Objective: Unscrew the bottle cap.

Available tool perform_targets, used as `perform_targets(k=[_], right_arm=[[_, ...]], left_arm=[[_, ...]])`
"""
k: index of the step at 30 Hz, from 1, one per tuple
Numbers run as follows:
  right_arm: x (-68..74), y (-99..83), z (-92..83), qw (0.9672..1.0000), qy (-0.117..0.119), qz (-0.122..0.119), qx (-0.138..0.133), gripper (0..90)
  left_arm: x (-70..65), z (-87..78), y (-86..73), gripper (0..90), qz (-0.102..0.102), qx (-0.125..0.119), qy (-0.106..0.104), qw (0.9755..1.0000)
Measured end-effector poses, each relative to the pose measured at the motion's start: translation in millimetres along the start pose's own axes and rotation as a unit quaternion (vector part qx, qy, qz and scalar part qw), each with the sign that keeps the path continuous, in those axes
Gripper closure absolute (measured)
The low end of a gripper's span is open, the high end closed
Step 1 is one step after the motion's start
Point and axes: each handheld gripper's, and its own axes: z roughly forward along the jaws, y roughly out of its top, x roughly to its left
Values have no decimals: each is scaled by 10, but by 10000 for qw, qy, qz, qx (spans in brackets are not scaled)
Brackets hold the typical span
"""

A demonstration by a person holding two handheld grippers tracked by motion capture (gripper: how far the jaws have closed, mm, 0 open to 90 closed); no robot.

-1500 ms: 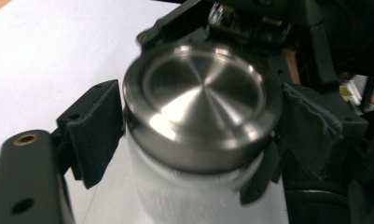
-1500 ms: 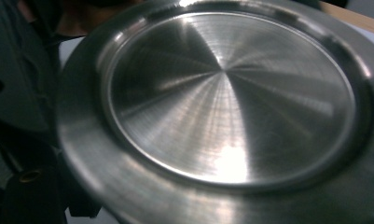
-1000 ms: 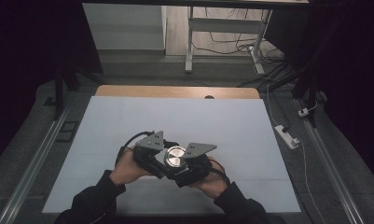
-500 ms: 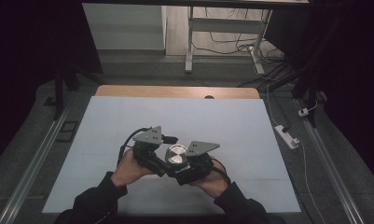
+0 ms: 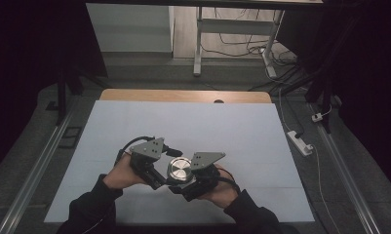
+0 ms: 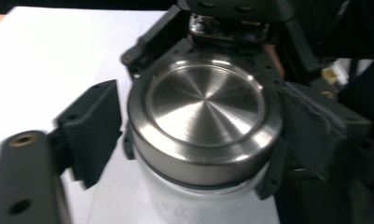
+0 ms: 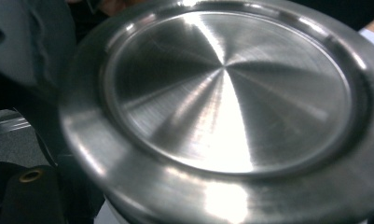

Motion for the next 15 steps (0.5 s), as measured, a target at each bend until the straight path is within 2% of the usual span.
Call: perform_targets(k=[4, 7, 9, 11, 15], right_arm=[[-25, -12, -18, 10000, -85, 24, 11, 140], [-49, -16, -32, 9996, -248, 114, 21, 141], [-74, -20, -40, 9989, -406, 232, 7, 141], [-105, -24, -49, 9975, -621, 326, 5, 141], [-154, -41, -51, 9923, -1056, 650, -17, 141]], left_arm=[[8, 29, -2, 206, -69, -50, 126, 9999], [15, 60, 4, 207, -226, -109, 339, 9991], [19, 91, 5, 207, -380, -175, 548, 9976], [11, 134, 15, 207, -532, -217, 813, 9950], [-43, 245, 61, 207, -851, -225, 1416, 9860]])
